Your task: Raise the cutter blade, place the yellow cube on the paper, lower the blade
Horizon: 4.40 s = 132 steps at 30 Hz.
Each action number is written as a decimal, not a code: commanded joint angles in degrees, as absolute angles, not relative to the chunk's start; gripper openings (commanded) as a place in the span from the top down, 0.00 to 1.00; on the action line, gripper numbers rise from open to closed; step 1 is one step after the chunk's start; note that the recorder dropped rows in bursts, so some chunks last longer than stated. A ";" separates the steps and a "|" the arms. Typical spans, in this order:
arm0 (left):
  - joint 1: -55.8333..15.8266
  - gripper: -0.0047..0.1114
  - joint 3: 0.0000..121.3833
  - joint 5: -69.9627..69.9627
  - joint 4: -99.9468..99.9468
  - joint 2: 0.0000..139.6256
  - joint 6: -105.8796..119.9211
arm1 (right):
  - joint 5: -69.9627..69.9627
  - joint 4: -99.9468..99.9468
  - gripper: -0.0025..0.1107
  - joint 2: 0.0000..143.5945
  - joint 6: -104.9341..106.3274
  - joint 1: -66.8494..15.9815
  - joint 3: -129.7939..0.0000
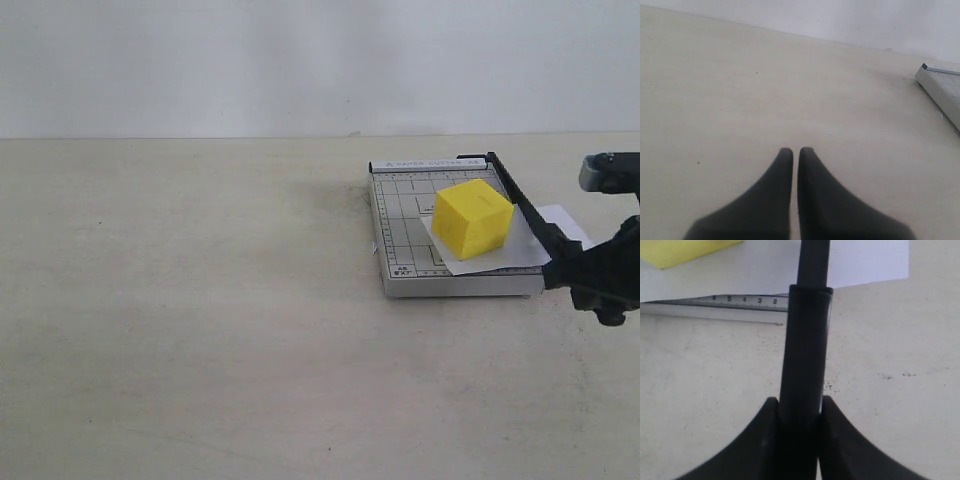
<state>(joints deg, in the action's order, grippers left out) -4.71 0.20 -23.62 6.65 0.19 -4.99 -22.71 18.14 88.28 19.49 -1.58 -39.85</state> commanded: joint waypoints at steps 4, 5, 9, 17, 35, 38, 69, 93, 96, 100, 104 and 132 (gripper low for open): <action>-5.21 0.92 0.00 -23.63 7.11 0.00 -4.83 | -20.84 18.77 0.98 94.29 20.48 -1.89 -33.67; -5.21 0.92 0.00 -23.63 7.11 0.00 -4.83 | -20.60 18.77 0.98 94.96 20.48 -1.89 -33.67; -5.21 0.92 0.00 -23.63 7.11 0.00 -4.83 | -19.56 18.96 0.98 96.80 20.48 -1.89 -33.67; -5.21 0.92 0.00 -23.63 7.11 0.00 -4.83 | -19.34 20.17 0.98 94.47 21.79 -1.89 -33.67; -5.21 0.92 0.00 -23.63 7.11 0.00 -4.83 | -18.44 20.68 0.39 94.33 21.79 -1.89 -36.25; -5.21 0.92 0.00 -23.63 7.11 0.00 -4.83 | -18.56 20.68 0.39 94.33 21.79 -1.89 -37.66; -5.21 0.92 0.00 -23.63 7.11 0.00 -4.83 | -22.79 21.33 0.50 71.57 26.87 -1.89 -46.25; -5.21 0.92 0.00 -23.62 7.11 0.00 -4.73 | -21.62 67.57 0.98 11.70 61.54 -1.89 -12.02; -5.21 0.92 0.00 -23.62 7.11 0.00 -4.73 | -21.99 67.57 0.98 9.88 61.06 -1.89 -11.57; -5.21 0.92 0.00 -23.62 7.11 0.00 -4.73 | -21.99 67.57 0.98 9.88 61.06 -1.89 -11.57; -5.21 0.92 0.00 -23.62 7.11 0.00 -4.73 | -21.99 67.57 0.98 9.88 61.06 -1.89 -11.57; -5.21 0.92 0.00 -23.62 7.11 0.00 -4.73 | -15.86 28.24 0.98 0.00 12.65 -2.00 -0.66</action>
